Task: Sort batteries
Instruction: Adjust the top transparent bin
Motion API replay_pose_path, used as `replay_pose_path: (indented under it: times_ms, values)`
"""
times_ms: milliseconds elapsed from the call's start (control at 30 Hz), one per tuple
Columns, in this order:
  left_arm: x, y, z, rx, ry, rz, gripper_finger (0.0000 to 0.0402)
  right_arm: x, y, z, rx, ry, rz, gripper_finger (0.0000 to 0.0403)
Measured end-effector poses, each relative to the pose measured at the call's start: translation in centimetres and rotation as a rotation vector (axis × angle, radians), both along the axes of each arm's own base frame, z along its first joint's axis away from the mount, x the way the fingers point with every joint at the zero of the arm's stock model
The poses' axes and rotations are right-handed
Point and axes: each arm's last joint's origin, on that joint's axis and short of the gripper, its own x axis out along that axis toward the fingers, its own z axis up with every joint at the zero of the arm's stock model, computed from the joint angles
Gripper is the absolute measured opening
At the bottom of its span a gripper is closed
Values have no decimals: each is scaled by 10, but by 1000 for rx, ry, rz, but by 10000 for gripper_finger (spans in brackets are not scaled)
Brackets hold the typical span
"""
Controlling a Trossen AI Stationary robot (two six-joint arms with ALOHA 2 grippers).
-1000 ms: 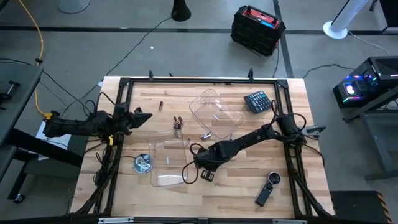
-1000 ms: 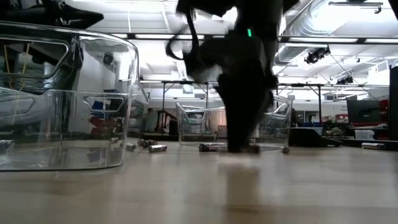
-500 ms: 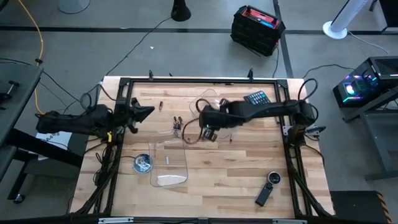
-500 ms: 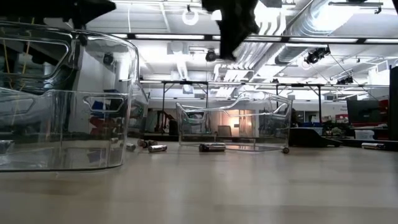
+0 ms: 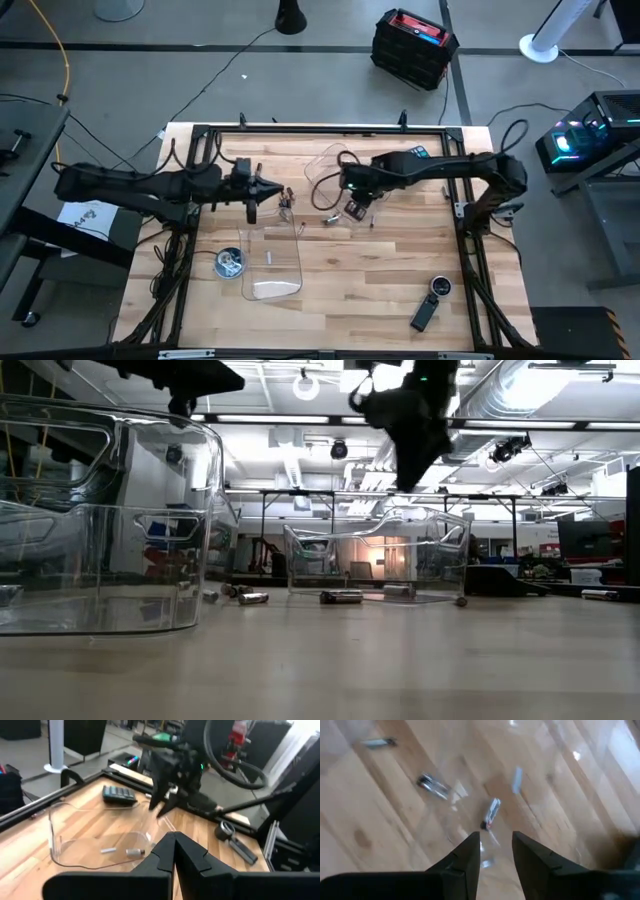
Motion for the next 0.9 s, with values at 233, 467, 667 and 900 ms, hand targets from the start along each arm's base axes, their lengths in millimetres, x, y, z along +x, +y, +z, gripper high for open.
replay_pose_path:
  times_ms: [233, 467, 667, 900]
  values:
    - [1, 0, 2, 40, 35, -21, 1, -68, 51, 12, 90, -107, -126, 61]
    - [0, 3, 2, 99, 42, 46, 1, -94, 71, -49, 166, -153, -350, 6]
    - [0, 9, 2, 97, 44, 78, 1, -73, 53, -73, 112, -276, -430, 1]
    - [0, 12, 2, 97, 46, 99, 1, -57, 23, -79, 70, -313, -422, 0]
